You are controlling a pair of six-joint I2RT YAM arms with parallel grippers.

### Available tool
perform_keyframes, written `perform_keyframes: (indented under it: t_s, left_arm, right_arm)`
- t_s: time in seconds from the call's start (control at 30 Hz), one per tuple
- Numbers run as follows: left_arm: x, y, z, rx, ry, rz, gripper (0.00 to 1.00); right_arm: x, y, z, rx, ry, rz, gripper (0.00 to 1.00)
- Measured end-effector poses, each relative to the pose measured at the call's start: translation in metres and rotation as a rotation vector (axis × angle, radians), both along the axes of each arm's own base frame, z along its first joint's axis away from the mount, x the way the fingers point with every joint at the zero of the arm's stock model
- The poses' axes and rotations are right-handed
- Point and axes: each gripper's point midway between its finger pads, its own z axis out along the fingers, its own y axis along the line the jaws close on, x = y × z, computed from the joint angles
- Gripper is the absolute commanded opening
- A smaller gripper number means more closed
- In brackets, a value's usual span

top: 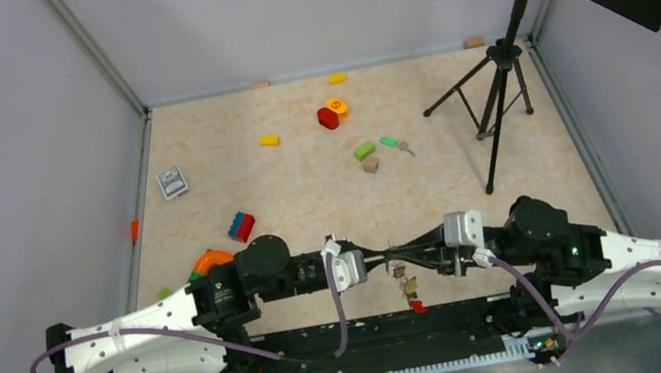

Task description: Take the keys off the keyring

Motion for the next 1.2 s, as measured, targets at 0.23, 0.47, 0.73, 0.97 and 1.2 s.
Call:
perform_keyframes:
  t_s: [0.23, 0.47, 0.73, 0.97, 1.2]
  left_arm:
    - [0.001, 0.000, -0.003, 0.002, 0.001, 0.008, 0.00]
    - [0.003, 0.002, -0.009, 0.028, -0.003, 0.018, 0.00]
    - [0.003, 0.010, -0.019, 0.124, -0.031, 0.013, 0.00]
    - [0.006, 0.008, -0.026, 0.218, -0.054, 0.003, 0.00]
    - [0.009, 0.011, -0.041, 0.278, -0.053, 0.014, 0.00]
  right_arm:
    - [-0.001, 0.000, -0.004, -0.007, 0.003, 0.007, 0.00]
    - [-0.002, -0.003, -0.009, -0.029, 0.010, 0.005, 0.00]
    - [-0.001, -0.009, -0.030, -0.117, 0.035, -0.006, 0.00]
    - [0.003, -0.008, -0.040, -0.210, 0.059, -0.031, 0.00]
    - [0.009, -0.006, -0.053, -0.264, 0.074, -0.062, 0.00]
